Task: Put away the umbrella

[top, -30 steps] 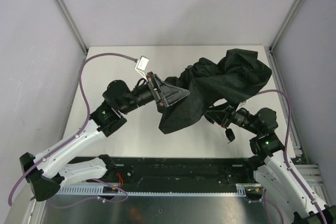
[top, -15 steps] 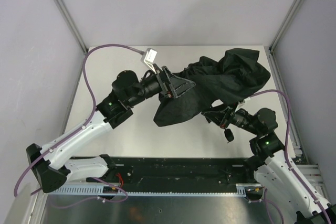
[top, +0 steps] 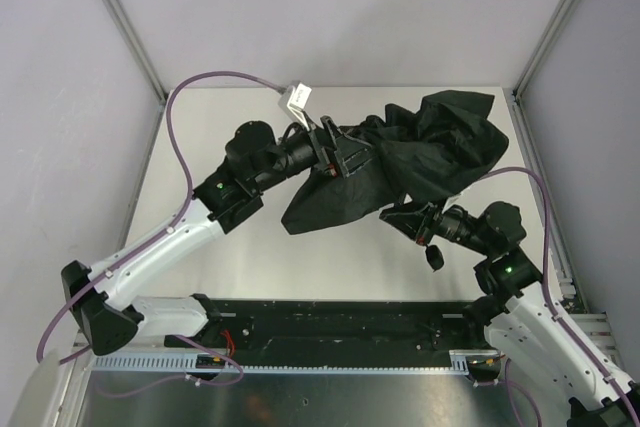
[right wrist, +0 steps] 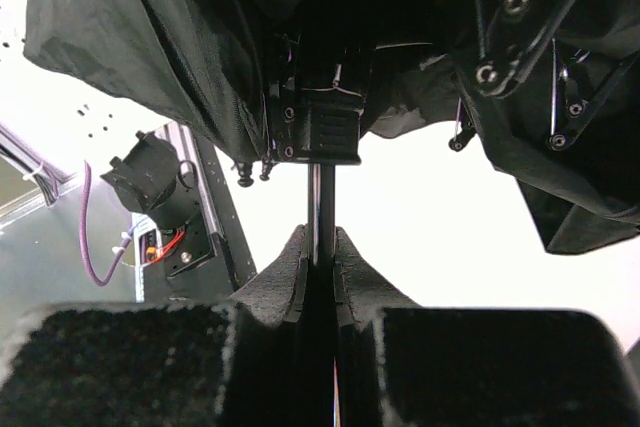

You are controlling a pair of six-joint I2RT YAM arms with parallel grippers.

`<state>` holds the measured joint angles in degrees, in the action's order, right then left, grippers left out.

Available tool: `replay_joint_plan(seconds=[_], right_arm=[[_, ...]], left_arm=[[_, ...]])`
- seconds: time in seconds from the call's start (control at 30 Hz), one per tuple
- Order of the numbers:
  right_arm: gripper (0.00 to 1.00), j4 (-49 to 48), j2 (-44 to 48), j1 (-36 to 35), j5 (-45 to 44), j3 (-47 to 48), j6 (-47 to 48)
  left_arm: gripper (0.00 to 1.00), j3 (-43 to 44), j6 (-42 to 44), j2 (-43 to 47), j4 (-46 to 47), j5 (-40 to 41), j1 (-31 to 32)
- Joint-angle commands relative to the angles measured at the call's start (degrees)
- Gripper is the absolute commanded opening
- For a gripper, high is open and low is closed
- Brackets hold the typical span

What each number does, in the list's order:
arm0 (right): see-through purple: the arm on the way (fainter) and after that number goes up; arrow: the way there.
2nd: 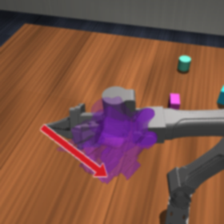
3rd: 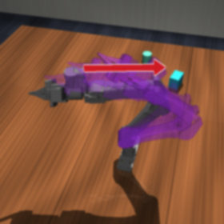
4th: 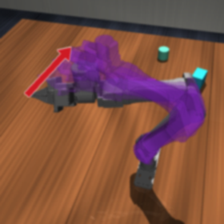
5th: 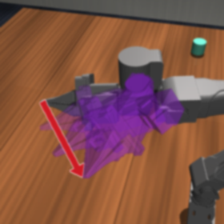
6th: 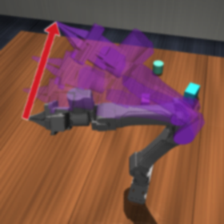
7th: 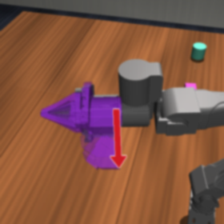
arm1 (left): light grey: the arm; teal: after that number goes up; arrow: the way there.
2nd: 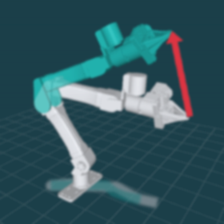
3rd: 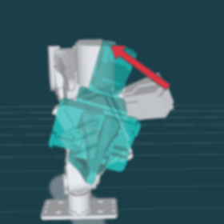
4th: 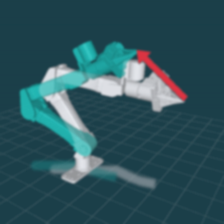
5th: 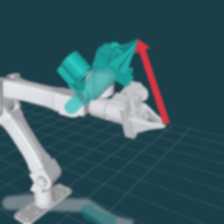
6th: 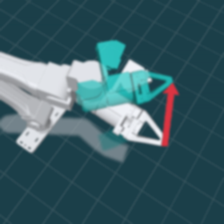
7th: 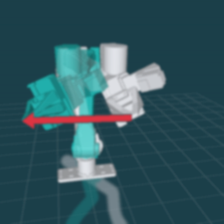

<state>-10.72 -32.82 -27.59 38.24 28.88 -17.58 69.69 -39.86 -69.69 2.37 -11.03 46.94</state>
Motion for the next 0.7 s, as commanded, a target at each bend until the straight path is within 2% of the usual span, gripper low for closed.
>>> replay_joint_plan(seconds=[0.0,0.1,0.2,0.23,0.33,0.4,0.43,0.67], right_arm=[[0.0,-3.8,0.2,-1.2,5.3,5.1,3.0],[0.0,-3.7,0.2,-1.2,5.7,5.6,2.2],[0.0,-4.0,-0.3,-1.2,6.3,6.1,1.2],[0.0,-4.0,-0.4,-1.2,6.6,6.2,1.0],[0.0,-3.7,-0.8,-1.2,7.6,6.3,0.5],[0.0,-3.5,-0.8,-1.3,8.1,6.4,0.2],[0.0,-3.6,-0.9,-1.3,8.5,6.4,0.0],[0.0,-3.0,-1.5,-2.2,10.2,6.4,-1.4]], left_arm=[[0.96,2.8,3.0,-1.3,2.1,-3.3,-1.0],[0.77,2.5,3.4,-2.1,3.8,-5.7,-1.2],[0.66,1.8,3.6,-2.3,5.4,-6.5,-1.3],[0.68,1.6,3.5,-2.1,5.8,-6.7,-1.3],[0.88,0.6,3.0,-1.6,7.5,-7.1,-1.4],[0.91,0.3,2.9,-1.4,8.3,-7.5,-1.5],[0.88,0.2,2.9,-1.4,8.8,-7.7,-1.5],[0.43,-2.4,2.0,0.2,12.9,-8.0,-1.8]])
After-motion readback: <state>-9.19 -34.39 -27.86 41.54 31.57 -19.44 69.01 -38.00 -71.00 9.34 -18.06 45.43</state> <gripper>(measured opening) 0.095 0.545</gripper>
